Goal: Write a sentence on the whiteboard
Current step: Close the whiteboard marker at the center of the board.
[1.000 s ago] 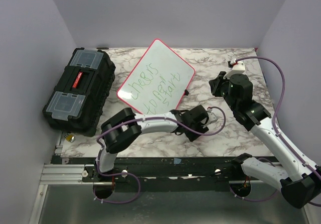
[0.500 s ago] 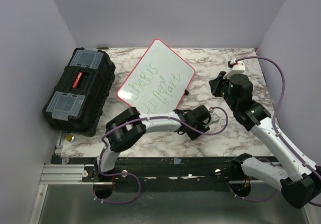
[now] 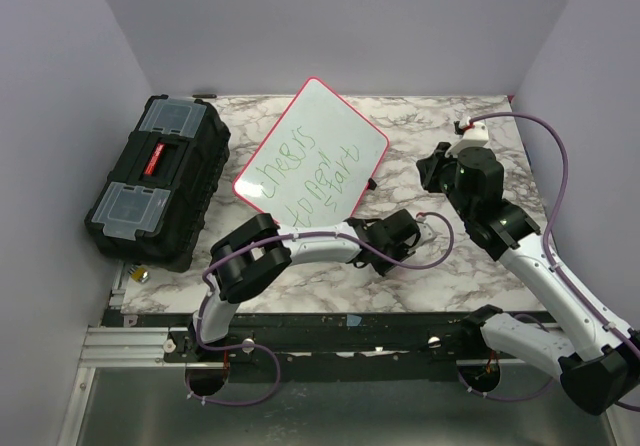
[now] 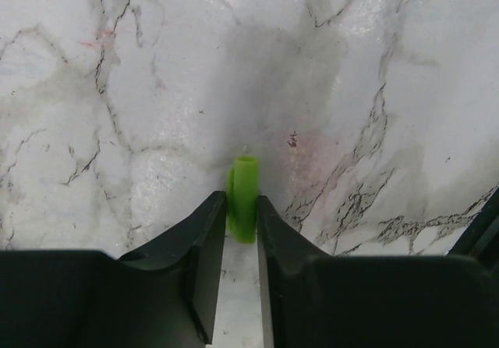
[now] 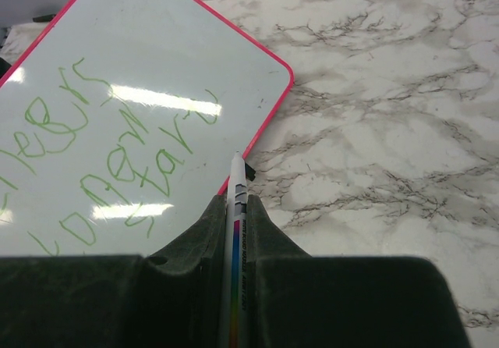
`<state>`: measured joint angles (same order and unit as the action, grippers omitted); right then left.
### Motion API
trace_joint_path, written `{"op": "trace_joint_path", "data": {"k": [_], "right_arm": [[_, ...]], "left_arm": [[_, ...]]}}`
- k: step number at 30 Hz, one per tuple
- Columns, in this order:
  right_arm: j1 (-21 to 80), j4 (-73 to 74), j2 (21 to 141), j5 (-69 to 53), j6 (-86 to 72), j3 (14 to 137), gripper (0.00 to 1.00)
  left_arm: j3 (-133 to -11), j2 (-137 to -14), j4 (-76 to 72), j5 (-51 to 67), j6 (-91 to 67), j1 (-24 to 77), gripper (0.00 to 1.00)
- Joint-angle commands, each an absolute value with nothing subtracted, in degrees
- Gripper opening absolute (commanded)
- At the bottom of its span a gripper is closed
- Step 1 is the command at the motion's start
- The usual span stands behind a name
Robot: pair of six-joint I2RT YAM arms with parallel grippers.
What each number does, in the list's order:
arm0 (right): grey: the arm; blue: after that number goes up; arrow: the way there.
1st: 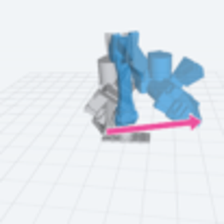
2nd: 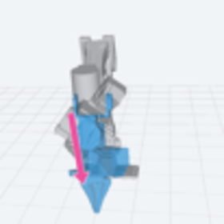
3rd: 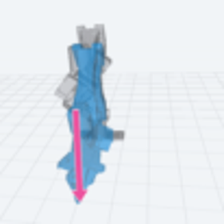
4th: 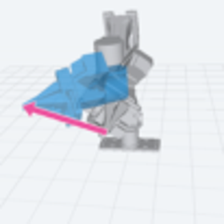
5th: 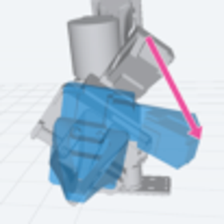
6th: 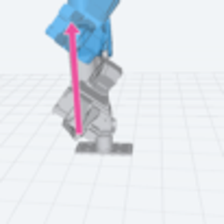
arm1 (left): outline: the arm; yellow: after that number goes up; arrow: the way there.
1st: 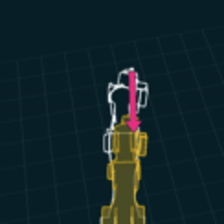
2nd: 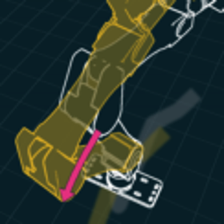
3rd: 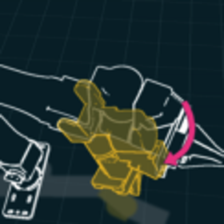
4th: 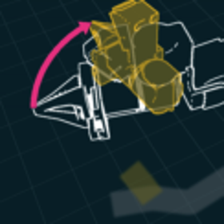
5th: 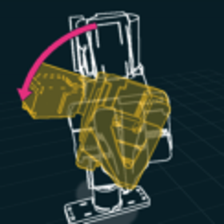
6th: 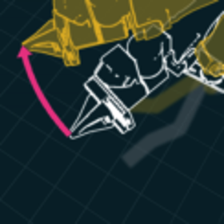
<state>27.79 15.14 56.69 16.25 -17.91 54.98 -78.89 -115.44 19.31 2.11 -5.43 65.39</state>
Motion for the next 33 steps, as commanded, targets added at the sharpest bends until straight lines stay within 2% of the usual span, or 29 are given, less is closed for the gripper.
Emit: {"op": "trace_joint_path", "data": {"k": [1, 5, 11, 27, 29, 33], "right_arm": [[27.99, 16.08, 57.43, 16.06, -17.65, 54.62, 0.01], [28.0, 16.08, 57.91, 15.56, -17.8, 54.97, 0.01], [28.03, 15.5, 59.06, 13.17, -20.61, 55.46, 0.01], [28.04, 15.83, 58.78, 6.88, -23.73, 57.49, 0.01], [28.04, 16.0, 58.39, 5.36, -24.07, 57.14, 0.01], [28.04, 16.08, 57.74, 3.93, -24.39, 55.92, 0.01]], "left_arm": [[-76.24, -115.94, 21.29, 1.18, -5.47, 65.78, 0.18], [-74.94, -114.38, 20.34, 0.91, -5.45, 65.75, 0.0], [-72.51, -109.02, 19.51, 0.44, -4.83, 65.83, 0.0], [-73.85, -88.67, 29.99, -12.87, 5.21, 64.96, 0.0], [-72.8, -85.56, 29.51, -11.84, 6.09, 64.02, 0.0], [-65.36, -77.76, 23.97, -2.06, 11.85, 61.34, 0.0]]}}
